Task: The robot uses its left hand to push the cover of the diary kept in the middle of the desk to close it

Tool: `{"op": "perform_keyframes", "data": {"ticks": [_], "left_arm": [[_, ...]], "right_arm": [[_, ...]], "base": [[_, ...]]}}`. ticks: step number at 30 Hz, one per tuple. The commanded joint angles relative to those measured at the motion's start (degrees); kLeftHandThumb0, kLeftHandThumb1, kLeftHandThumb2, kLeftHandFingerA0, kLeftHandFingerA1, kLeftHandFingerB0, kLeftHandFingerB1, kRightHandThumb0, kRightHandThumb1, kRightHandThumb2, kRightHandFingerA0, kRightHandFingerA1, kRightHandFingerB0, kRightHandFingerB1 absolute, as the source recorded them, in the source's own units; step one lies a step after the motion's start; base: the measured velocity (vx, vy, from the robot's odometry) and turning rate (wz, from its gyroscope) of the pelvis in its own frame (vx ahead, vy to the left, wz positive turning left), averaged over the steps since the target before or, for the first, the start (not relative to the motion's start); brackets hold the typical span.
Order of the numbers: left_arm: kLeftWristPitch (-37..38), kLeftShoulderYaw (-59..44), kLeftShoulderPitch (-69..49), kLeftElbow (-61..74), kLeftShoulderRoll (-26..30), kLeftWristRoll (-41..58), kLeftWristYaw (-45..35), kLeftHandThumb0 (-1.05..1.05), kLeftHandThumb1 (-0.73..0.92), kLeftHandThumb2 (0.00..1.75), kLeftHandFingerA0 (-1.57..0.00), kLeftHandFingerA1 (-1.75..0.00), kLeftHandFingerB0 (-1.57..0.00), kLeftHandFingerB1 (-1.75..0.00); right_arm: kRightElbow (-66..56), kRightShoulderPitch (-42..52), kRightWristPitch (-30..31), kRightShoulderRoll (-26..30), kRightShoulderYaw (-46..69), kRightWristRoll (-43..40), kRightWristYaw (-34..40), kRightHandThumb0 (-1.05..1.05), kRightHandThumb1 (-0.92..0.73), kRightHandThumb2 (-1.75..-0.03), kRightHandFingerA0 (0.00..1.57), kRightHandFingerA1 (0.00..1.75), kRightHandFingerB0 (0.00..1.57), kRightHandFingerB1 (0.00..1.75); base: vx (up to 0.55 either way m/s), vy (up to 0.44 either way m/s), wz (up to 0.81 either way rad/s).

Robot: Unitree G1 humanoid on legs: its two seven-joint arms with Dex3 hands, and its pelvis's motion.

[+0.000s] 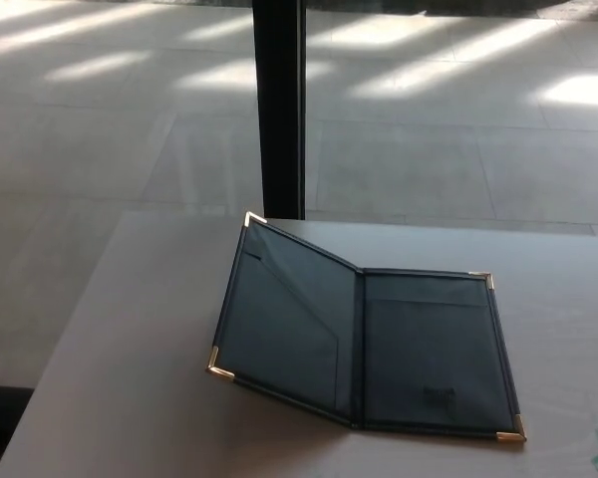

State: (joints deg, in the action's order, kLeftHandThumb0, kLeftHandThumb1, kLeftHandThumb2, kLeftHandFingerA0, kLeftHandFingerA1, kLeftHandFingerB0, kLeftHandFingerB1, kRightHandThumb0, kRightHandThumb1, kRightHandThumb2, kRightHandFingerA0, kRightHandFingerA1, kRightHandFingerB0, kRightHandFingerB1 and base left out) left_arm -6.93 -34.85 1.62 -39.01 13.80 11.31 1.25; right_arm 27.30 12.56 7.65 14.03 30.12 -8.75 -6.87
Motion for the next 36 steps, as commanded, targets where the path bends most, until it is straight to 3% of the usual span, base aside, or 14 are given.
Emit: {"op": "perform_keyframes", "data": {"ticks": [1,3,4,5,10,11,12,13,20,22,23,24,25,36], "left_arm": [[-8.89,-14.56,3.57,5.23,0.68,17.14,5.79,-1.05,0.92,0.94,-0.71,-0.97,-0.63,-0.92],[-9.41,-15.19,3.72,5.62,0.43,16.74,5.7,-1.05,0.92,0.94,-0.71,-0.97,-0.63,-0.92],[-5.26,-14.62,8.43,6.89,1.71,14.52,8.85,-1.05,0.65,1.28,-0.85,-0.84,-0.81,-0.77],[-5.39,-13.68,9.47,8.43,1.92,13.21,9.42,-1.05,0.91,0.83,-0.83,-0.73,-0.81,-0.67],[-8.01,-8.21,18.25,16.63,0.95,10.61,9.79,-1.05,0.92,0.73,-0.74,-0.49,-0.64,-0.49],[-8.99,-7.9,19.33,17.75,0.55,10.84,10.24,-1.05,0.92,0.73,-0.74,-0.49,-0.64,-0.49],[-9.35,-6.89,20.73,20.09,-0.62,11.03,10.36,-1.04,0.68,1.23,-0.7,-0.61,-0.55,-0.54],[-10.01,-5.63,21.54,22.57,-1.66,12.17,8.5,-1.05,0.92,0.73,-0.61,-0.54,-0.53,-0.53],[-18.72,3.01,26.13,38.25,-9.67,11.96,13.47,-1.05,0.92,0.81,-0.55,-0.55,-0.45,-0.52],[-20.17,5.46,27.16,38.71,-12.41,12.4,13.39,-0.99,0.92,0.89,-0.48,-0.53,-0.38,-0.48],[-19.88,6.16,27.33,37.72,-12.93,11.98,12.98,-0.92,0.82,1.17,-0.42,-0.56,-0.42,-0.56],[-19.5,7.09,27.14,37.07,-13.26,11.48,12.16,-0.9,0.83,1.19,-0.42,-0.57,-0.39,-0.55],[-19.63,7.08,27.35,36.11,-13.81,11.94,12.16,-0.86,0.92,0.89,-0.46,-0.51,-0.39,-0.48],[-17.57,14.44,23.56,27.47,-13.9,9.2,7.43,-0.9,0.92,0.92,-0.31,-0.48,-0.23,-0.44]], "right_arm": [[-9.01,-0.36,11.28,0.71,11.82,-17.66,-2.18,-0.72,-0.92,-0.69,0.4,0.66,0.44,0.48],[-9.51,-0.4,11.89,0.47,12.25,-17.48,-2.29,-0.72,-0.92,-0.69,0.4,0.66,0.44,0.48],[-11.4,0.75,12.61,-0.05,12.61,-17.68,-2.07,-0.72,-0.92,-0.68,0.4,0.68,0.44,0.5],[-11.66,0.96,12.78,-0.04,12.66,-17.6,-2.44,-0.71,-0.92,-0.69,0.36,0.65,0.4,0.47],[-11.96,0.8,13.93,-0.04,13.22,-17.05,-2.84,-0.71,-0.92,-0.69,0.4,0.66,0.43,0.48],[-12.09,0.74,14.19,-0.1,13.36,-17.02,-2.64,-0.71,-0.92,-0.69,0.4,0.66,0.43,0.48],[-12.34,0.8,14.09,-0.25,13.4,-16.89,-2.74,-0.72,-0.92,-0.69,0.4,0.67,0.44,0.49],[-12.65,0.88,14.36,-0.33,13.51,-16.97,-2.86,-0.72,-0.92,-0.69,0.38,0.66,0.41,0.48],[-13.42,1.27,15.0,-1.09,12.99,-17.44,-2.74,-0.72,-0.92,-0.69,0.37,0.67,0.41,0.49],[-13.06,1.32,14.78,-0.96,12.89,-17.55,-3.03,-0.73,-0.92,-0.72,0.38,0.68,0.39,0.48],[-13.23,1.21,15.27,-0.96,13.11,-17.8,-2.51,-0.72,-0.92,-0.7,0.39,0.68,0.41,0.48],[-13.22,1.09,15.38,-1.01,13.17,-17.85,-2.07,-0.72,-0.92,-0.7,0.4,0.68,0.42,0.48],[-12.09,0.6,15.23,-0.67,13.2,-17.88,-2.2,-0.72,-0.92,-0.69,0.41,0.67,0.44,0.49],[-14.35,1.55,16.29,-1.49,12.1,-19.15,-1.49,-0.72,-0.92,-0.71,0.38,0.68,0.4,0.47]], "base": [[0.0,0.0,0.0],[0.0,0.0,0.0],[0.0,0.0,0.0],[0.0,0.0,0.0],[0.0,-0.004,0.02],[0.0,0.0,0.0],[0.0,0.0,0.0],[0.0,0.0,0.0],[0.0,0.0,0.0],[0.0,0.0,0.0],[0.0,0.0,0.0],[0.0,0.0,0.0],[0.0,0.0,0.0],[0.0,0.0,0.0]]}}
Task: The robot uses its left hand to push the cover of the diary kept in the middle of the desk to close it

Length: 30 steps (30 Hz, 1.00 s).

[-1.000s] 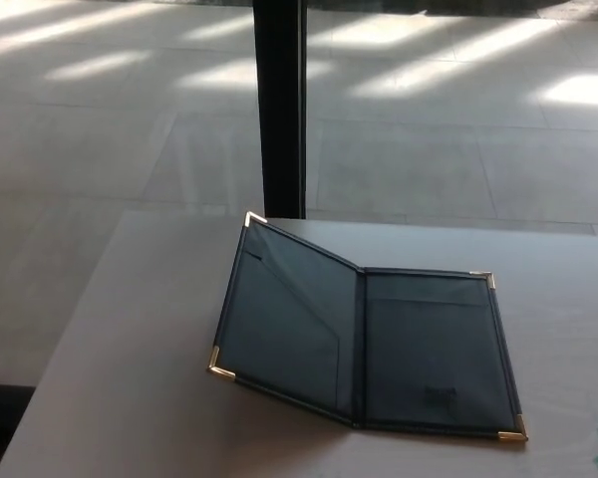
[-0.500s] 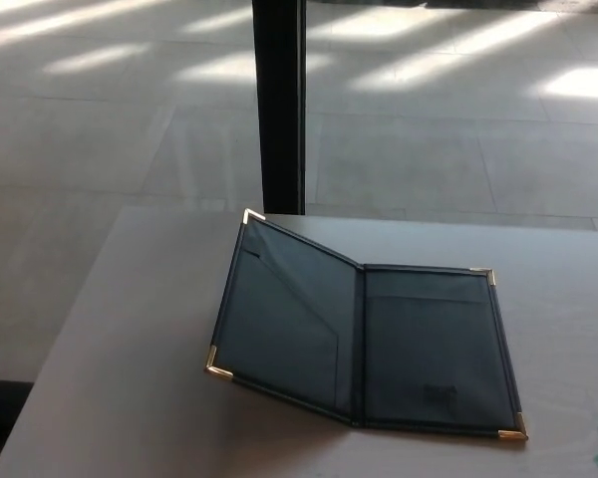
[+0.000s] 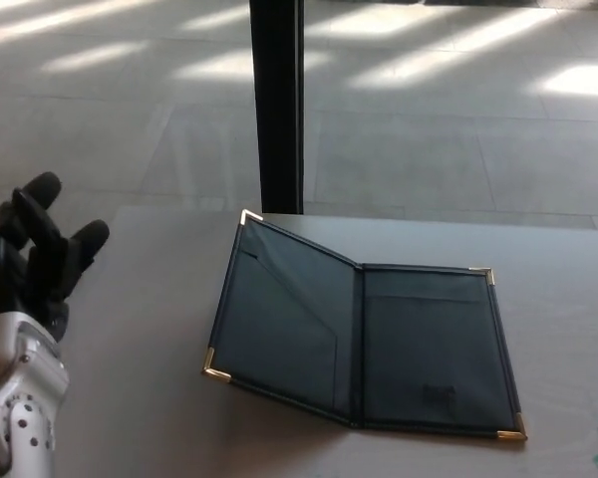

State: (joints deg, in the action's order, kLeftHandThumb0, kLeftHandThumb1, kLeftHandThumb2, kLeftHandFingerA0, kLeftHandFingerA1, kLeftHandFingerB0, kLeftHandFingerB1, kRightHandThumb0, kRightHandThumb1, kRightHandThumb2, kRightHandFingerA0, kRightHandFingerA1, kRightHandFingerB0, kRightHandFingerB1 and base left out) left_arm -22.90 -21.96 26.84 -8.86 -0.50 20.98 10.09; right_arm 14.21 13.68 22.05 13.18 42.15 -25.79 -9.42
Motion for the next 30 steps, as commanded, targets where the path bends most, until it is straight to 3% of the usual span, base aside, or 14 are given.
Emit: {"op": "perform_keyframes", "data": {"ticks": [1,2,3,11,13,14,15,16,20,21,22,23,29,30], "left_arm": [[-1.27,2.04,-1.89,-3.13,0.6,-0.71,-1.52,-0.92,0.92,0.97,-0.29,-0.49,-0.2,-0.44],[-0.89,2.67,-2.21,-3.69,0.8,-1.18,-1.71,-0.92,0.92,0.97,-0.29,-0.49,-0.2,-0.44],[-0.64,3.15,-3.08,-3.91,1.11,-1.41,-2.19,-0.94,0.92,0.91,-0.27,-0.5,-0.21,-0.44],[-4.54,6.11,-5.93,-3.8,-0.16,-6.12,5.72,-0.98,0.92,0.79,-0.11,-0.49,-0.2,-0.43],[-4.44,6.83,-7.59,-2.71,-1.12,-6.88,6.56,-0.87,0.77,1.2,-0.13,-0.54,-0.13,-0.5],[-4.37,6.84,-8.51,-1.93,-1.9,-6.64,6.88,-0.97,0.91,0.8,-0.21,-0.5,-0.18,-0.42],[-4.88,6.75,-9.52,-1.02,-2.86,-6.28,7.37,-0.79,0.77,1.23,-0.29,-0.59,-0.02,-0.43],[-5.5,6.9,-10.5,0.19,-3.81,-6.0,7.53,-0.93,0.92,0.86,-0.31,-0.49,-0.16,-0.39],[-6.55,7.15,-16.14,7.79,-9.82,-0.77,4.52,-1.02,0.92,0.87,-0.09,-0.49,-0.07,-0.39],[-7.47,7.18,-16.75,9.13,-10.68,0.22,4.24,-0.38,0.42,1.11,0.0,-0.52,0.0,-0.51],[-8.35,7.24,-17.46,10.94,-12.21,1.18,4.48,-0.93,0.78,1.21,-0.11,-0.55,-0.03,-0.46],[-9.2,7.98,-18.38,12.98,-13.6,1.45,4.92,-1.05,0.92,0.84,-0.17,-0.53,-0.12,-0.42],[-13.45,13.92,-24.95,22.97,-18.74,8.17,2.86,-1.05,0.92,0.83,-0.09,-0.54,-0.1,-0.46],[-14.69,14.69,-25.98,24.55,-19.44,9.74,3.31,-0.39,0.4,1.1,0.0,-0.52,0.0,-0.51]], "right_arm": [[-1.49,0.46,2.12,-0.65,0.05,-2.2,1.34,-0.67,-0.75,-1.15,0.43,0.7,0.32,0.55],[-1.77,0.48,2.41,-0.67,0.03,-2.28,1.7,-0.67,-0.75,-1.15,0.43,0.7,0.32,0.55],[-1.47,0.6,2.23,-0.81,-0.24,-2.15,1.56,-0.71,-0.92,-0.7,0.39,0.67,0.42,0.46],[-0.82,0.84,1.34,-0.48,-0.71,-2.49,1.19,-0.71,-0.92,-0.71,0.37,0.65,0.39,0.44],[-0.69,0.6,1.45,-0.56,-0.43,-2.85,1.71,-0.71,-0.92,-0.7,0.4,0.67,0.41,0.44],[0.03,0.32,1.24,-0.47,-0.24,-3.07,1.52,-0.71,-0.92,-0.7,0.39,0.67,0.41,0.45],[-0.81,0.63,1.59,-0.67,-0.2,-3.33,1.67,-0.71,-0.92,-0.69,0.39,0.67,0.42,0.45],[-1.0,0.71,1.61,-0.25,-0.43,-3.22,1.23,-0.7,-0.92,-0.7,0.37,0.65,0.4,0.45],[0.19,-0.17,1.22,0.5,-0.41,-3.13,1.09,-0.72,-0.92,-0.71,0.39,0.66,0.41,0.47],[-0.16,-0.46,1.7,0.34,-0.23,-3.22,2.01,-0.72,-0.92,-0.68,0.42,0.67,0.46,0.47],[-0.17,-0.64,1.7,0.4,-0.25,-3.17,2.2,-0.72,-0.92,-0.68,0.41,0.66,0.45,0.48],[-0.83,-0.34,1.71,0.36,-0.48,-3.02,2.19,-0.72,-0.92,-0.68,0.4,0.66,0.44,0.47],[-0.18,-0.24,1.41,1.19,-1.09,-2.55,1.59,-0.72,-0.92,-0.7,0.37,0.63,0.41,0.45],[-0.3,-0.31,1.68,1.18,-0.93,-2.91,1.59,-0.71,-0.92,-0.69,0.36,0.64,0.41,0.46]], "base": [[0.0,0.0,0.0],[0.0,0.0,0.0],[0.0,0.0,0.0],[0.0,0.0,0.0],[0.0,0.0,0.0],[0.0,0.0,0.0],[0.0,0.0,0.0],[0.0,0.0,0.0],[0.0,0.0,0.0],[0.0,0.0,0.0],[0.0,0.0,0.0],[0.0,0.0,0.0],[0.0,0.0,0.0],[0.0,0.0,0.0]]}}
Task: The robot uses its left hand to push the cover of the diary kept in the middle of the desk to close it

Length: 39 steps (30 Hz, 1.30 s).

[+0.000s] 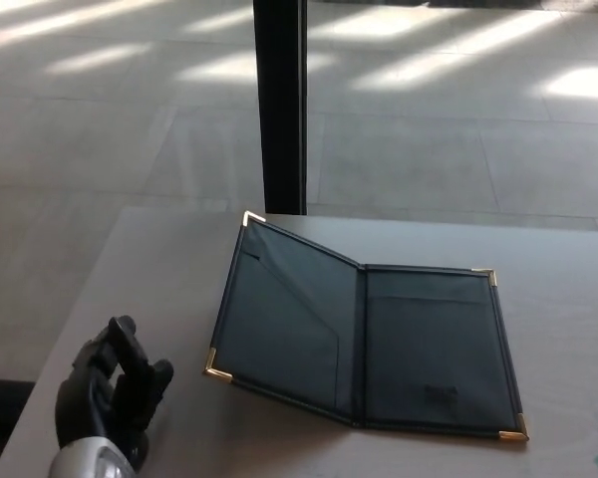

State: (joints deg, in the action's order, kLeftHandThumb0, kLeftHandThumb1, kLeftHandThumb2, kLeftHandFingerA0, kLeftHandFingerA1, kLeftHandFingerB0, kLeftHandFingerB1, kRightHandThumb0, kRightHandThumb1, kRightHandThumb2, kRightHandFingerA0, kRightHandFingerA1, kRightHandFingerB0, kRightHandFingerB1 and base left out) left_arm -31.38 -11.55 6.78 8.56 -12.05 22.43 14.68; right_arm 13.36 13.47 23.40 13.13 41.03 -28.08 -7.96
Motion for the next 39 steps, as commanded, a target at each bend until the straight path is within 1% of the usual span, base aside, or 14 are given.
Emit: {"op": "perform_keyframes", "data": {"ticks": [1,3,12,13,14,23,24,26,29,33,34,35,38,39], "left_arm": [[-7.24,4.9,-6.7,8.36,-8.37,9.67,-0.59,-1.04,0.82,1.13,-0.09,-0.51,-0.13,-0.49],[-8.59,6.22,-8.26,10.37,-9.4,11.85,0.45,-1.05,0.92,0.83,-0.15,-0.5,-0.12,-0.43],[-10.96,11.44,-12.55,13.97,-9.74,16.37,3.34,-1.05,0.92,0.85,-0.18,-0.5,-0.2,-0.42],[-10.9,12.05,-13.3,14.03,-9.4,16.69,2.95,-1.05,0.92,0.84,-0.17,-0.52,-0.15,-0.43],[-10.73,12.21,-13.55,13.84,-9.36,16.97,3.0,-1.05,0.92,0.81,-0.14,-0.52,-0.14,-0.44],[-9.5,13.32,-14.61,9.42,-8.6,18.06,3.63,-1.04,0.82,1.18,-0.11,-0.58,-0.12,-0.52],[-9.45,13.21,-14.43,8.63,-8.86,18.11,3.86,-1.05,0.92,0.86,-0.19,-0.6,-0.12,-0.47],[-9.27,13.18,-14.27,8.01,-8.89,18.58,3.99,-1.05,0.92,0.86,-0.2,-0.61,-0.12,-0.47],[-8.92,12.7,-13.27,6.19,-9.66,20.03,4.01,-1.04,0.8,1.19,-0.12,-0.59,-0.1,-0.52],[-8.28,13.77,-11.27,4.72,-9.14,19.0,4.28,-1.05,0.92,0.86,-0.15,-0.6,-0.1,-0.47],[-8.19,13.88,-11.11,4.55,-9.27,18.99,4.53,-1.04,0.8,1.19,-0.11,-0.59,-0.09,-0.51],[-8.16,14.02,-9.81,4.08,-9.93,18.75,5.58,-1.05,0.92,0.85,-0.1,-0.58,-0.11,-0.47],[-7.95,13.41,-6.22,2.58,-11.21,19.09,7.52,-1.02,0.82,1.18,-0.1,-0.59,-0.09,-0.52],[-6.56,13.47,-1.18,0.37,-11.37,17.66,7.46,-1.02,0.92,0.88,-0.1,-0.53,-0.12,-0.44]], "right_arm": [[0.23,-0.09,0.49,1.13,0.21,-0.69,0.39,-0.71,-0.92,-0.69,0.39,0.65,0.42,0.47],[-0.05,-0.08,0.38,0.94,0.21,-0.57,0.78,-0.76,-0.73,-0.96,0.37,0.66,0.41,0.56],[0.58,0.24,-0.38,1.14,0.13,-0.39,0.11,-0.71,-0.92,-0.7,0.37,0.65,0.4,0.47],[-0.02,0.25,0.23,1.01,0.16,-0.49,0.66,-0.69,-0.77,-1.16,0.41,0.69,0.34,0.57],[0.11,0.19,0.23,1.01,0.21,-0.55,0.67,-0.72,-0.92,-0.7,0.38,0.65,0.41,0.47],[-0.02,-0.17,0.41,1.15,0.1,-0.67,0.55,-0.72,-0.92,-0.7,0.36,0.64,0.42,0.48],[-0.26,-0.27,0.71,0.98,0.21,-0.78,1.02,-0.71,-0.78,-1.16,0.39,0.68,0.36,0.57],[0.1,-0.39,0.56,1.05,0.17,-0.76,0.82,-0.71,-0.92,-0.69,0.36,0.64,0.4,0.46],[-0.28,-0.12,0.65,0.6,0.3,-0.94,1.13,-0.71,-0.92,-0.69,0.38,0.64,0.41,0.46],[0.03,0.44,-0.05,0.17,0.09,-0.81,0.51,-0.72,-0.92,-0.68,0.37,0.64,0.41,0.46],[-0.01,0.64,-0.08,0.15,0.05,-0.69,0.55,-0.72,-0.92,-0.7,0.37,0.64,0.4,0.46],[-0.38,1.06,0.12,0.13,0.01,-0.53,0.75,-0.72,-0.92,-0.69,0.37,0.63,0.4,0.45],[-0.89,1.51,0.31,0.15,-0.16,-0.46,0.76,-0.72,-0.92,-0.69,0.37,0.64,0.4,0.45],[-1.04,1.62,0.41,0.12,-0.33,-0.39,0.76,-0.73,-0.92,-0.71,0.39,0.66,0.4,0.46]], "base": [[0.0,0.0,0.0],[0.0,0.0,0.0],[0.0,0.0,0.0],[0.0,0.0,0.0],[0.0,0.0,0.0],[0.0,0.0,0.0],[0.0,0.0,0.0],[0.0,0.0,0.0],[0.0,0.0,0.0],[0.0,0.0,0.0],[0.0,0.0,0.0],[0.0,0.0,0.0],[0.0,0.0,0.0],[0.0,0.0,0.0]]}}
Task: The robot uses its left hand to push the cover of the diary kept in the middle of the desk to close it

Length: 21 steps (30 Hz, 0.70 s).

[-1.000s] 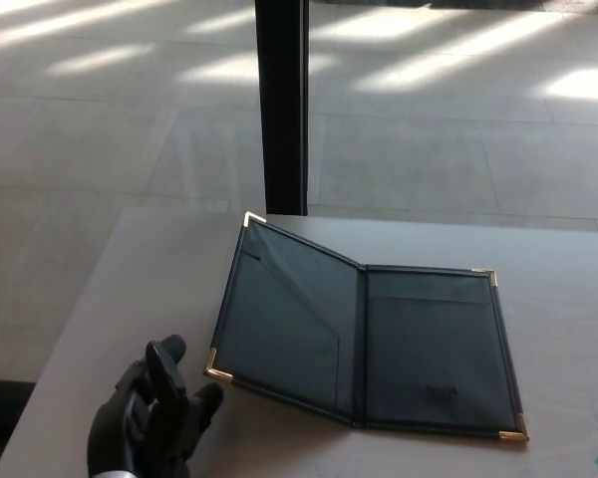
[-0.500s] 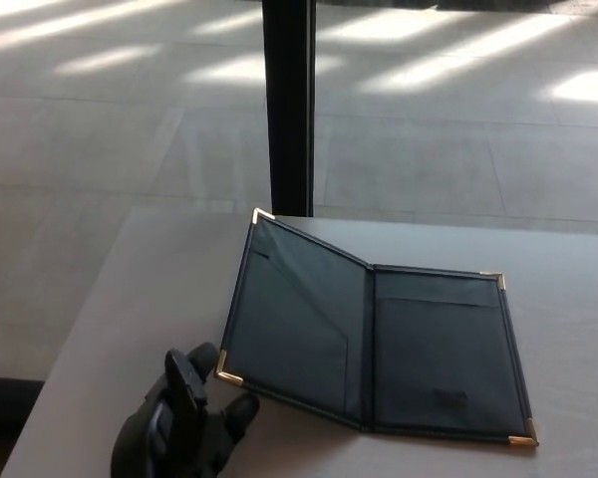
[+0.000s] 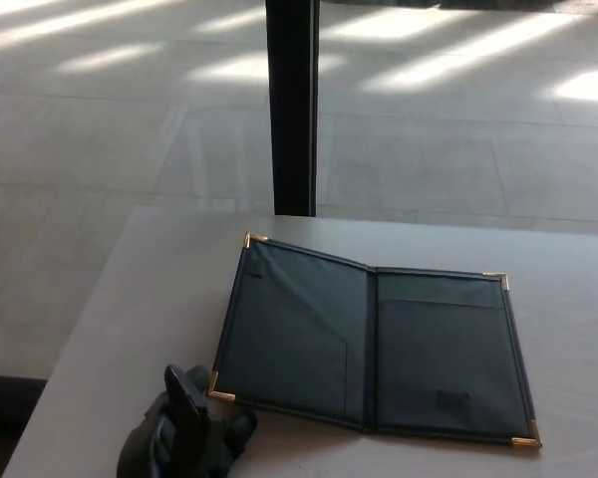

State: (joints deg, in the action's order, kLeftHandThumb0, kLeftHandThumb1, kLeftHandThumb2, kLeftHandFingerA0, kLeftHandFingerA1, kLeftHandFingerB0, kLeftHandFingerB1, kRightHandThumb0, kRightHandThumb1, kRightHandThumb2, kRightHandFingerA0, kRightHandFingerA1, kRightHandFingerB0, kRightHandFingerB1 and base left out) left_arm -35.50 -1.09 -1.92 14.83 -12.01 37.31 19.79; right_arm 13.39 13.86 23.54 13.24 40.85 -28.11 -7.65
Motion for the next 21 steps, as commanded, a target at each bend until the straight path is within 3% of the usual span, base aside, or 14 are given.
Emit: {"op": "perform_keyframes", "data": {"ticks": [1,3,4,6,7,8,9,13,14,15,16,18,20,21], "left_arm": [[-0.99,3.23,11.14,-7.67,-11.4,1.68,1.83,-1.03,0.92,0.87,-0.09,-0.52,-0.11,-0.44],[-0.22,3.0,13.97,-8.91,-11.67,1.52,2.4,-1.05,0.92,0.87,-0.12,-0.53,-0.13,-0.44],[0.03,2.46,17.01,-8.72,-12.59,3.06,2.66,-0.38,0.43,1.11,0.0,-0.53,0.0,-0.51],[0.07,2.63,16.89,-8.76,-12.51,3.26,2.79,-0.38,0.43,1.11,0.0,-0.53,0.0,-0.51],[-0.04,2.68,17.49,-8.6,-12.4,3.35,2.86,-1.02,0.92,0.88,-0.09,-0.52,-0.1,-0.43],[-0.17,2.92,18.5,-8.15,-11.91,3.48,2.57,-1.04,0.92,0.87,-0.12,-0.55,-0.09,-0.44],[-0.3,3.41,17.18,-7.48,-10.1,3.09,1.2,-1.0,0.87,1.17,-0.03,-0.54,-0.09,-0.49],[-1.4,1.4,16.41,-7.55,-7.08,3.58,1.31,-0.97,0.9,1.33,-0.1,-0.57,0.0,-0.44],[-1.98,0.52,16.44,-7.36,-6.38,3.7,2.02,-0.37,0.44,1.13,0.0,-0.52,-0.01,-0.52],[-2.25,0.17,16.49,-7.28,-6.16,3.72,2.32,-0.37,0.44,1.13,0.0,-0.52,-0.01,-0.52],[-2.08,-0.28,16.17,-7.16,-5.08,3.08,2.14,-1.04,0.92,0.88,-0.11,-0.53,-0.11,-0.46],[-1.24,-2.81,15.33,-6.58,-2.44,2.74,1.3,-1.0,0.85,1.17,-0.1,-0.57,-0.12,-0.52],[-1.36,-2.93,15.6,-6.81,-2.67,2.49,1.22,-1.0,0.85,1.17,-0.1,-0.57,-0.12,-0.52],[-2.43,-7.08,16.27,-7.18,-0.79,4.51,2.25,-1.05,0.92,0.87,-0.19,-0.58,-0.15,-0.46]], "right_arm": [[-1.38,1.53,0.57,-0.03,-0.15,-0.54,0.33,-0.73,-0.92,-0.71,0.38,0.67,0.39,0.46],[-0.88,2.03,0.06,-0.06,-0.12,-0.95,-0.92,-0.73,-0.92,-0.7,0.37,0.68,0.38,0.46],[-1.26,2.45,-0.05,-0.4,-0.12,-0.68,-0.31,-0.72,-0.92,-0.7,0.37,0.67,0.39,0.46],[-1.45,2.79,-0.07,-0.45,-0.08,-0.74,-0.36,-0.72,-0.92,-0.7,0.37,0.67,0.39,0.46],[-1.5,2.75,0.06,-0.5,0.01,-0.8,-0.08,-0.72,-0.92,-0.7,0.39,0.69,0.4,0.46],[-1.46,2.61,0.29,-0.35,0.11,-0.97,0.06,-0.72,-0.92,-0.71,0.37,0.68,0.39,0.46],[-1.08,2.42,0.43,-0.23,0.2,-1.23,-0.1,-0.73,-0.92,-0.7,0.39,0.7,0.41,0.49],[-0.96,2.05,0.43,-0.13,0.0,-1.15,0.13,-0.72,-0.92,-0.7,0.4,0.69,0.42,0.5],[-0.64,1.87,0.22,-0.21,0.06,-1.11,0.33,-0.73,-0.92,-0.69,0.4,0.68,0.44,0.51],[-0.53,1.81,0.15,-0.25,0.09,-1.12,0.41,-0.73,-0.92,-0.69,0.4,0.68,0.44,0.51],[-0.96,2.19,0.26,-0.43,-0.02,-1.02,0.56,-0.73,-0.92,-0.67,0.41,0.69,0.45,0.51],[-1.3,2.63,0.43,-0.58,0.03,-1.1,0.74,-0.73,-0.92,-0.69,0.4,0.67,0.44,0.48],[-1.25,2.78,0.38,-0.51,0.23,-1.26,0.71,-0.73,-0.92,-0.69,0.4,0.67,0.44,0.48],[-1.94,3.37,0.03,-0.68,0.06,-1.42,0.02,-0.73,-0.92,-0.7,0.38,0.68,0.4,0.48]], "base": [[0.0,0.0,0.0],[0.0,0.0,0.03],[0.0,0.0,0.06],[0.0,0.0,0.0],[0.0,0.0,0.0],[0.0,0.0,0.0],[0.0,0.0,0.0],[0.0,0.0,0.0],[0.0,0.0,0.0],[0.0,0.0,0.0],[0.0,0.0,0.0],[0.0,0.0,0.0],[0.0,0.0,0.0],[0.0,0.0,0.0]]}}
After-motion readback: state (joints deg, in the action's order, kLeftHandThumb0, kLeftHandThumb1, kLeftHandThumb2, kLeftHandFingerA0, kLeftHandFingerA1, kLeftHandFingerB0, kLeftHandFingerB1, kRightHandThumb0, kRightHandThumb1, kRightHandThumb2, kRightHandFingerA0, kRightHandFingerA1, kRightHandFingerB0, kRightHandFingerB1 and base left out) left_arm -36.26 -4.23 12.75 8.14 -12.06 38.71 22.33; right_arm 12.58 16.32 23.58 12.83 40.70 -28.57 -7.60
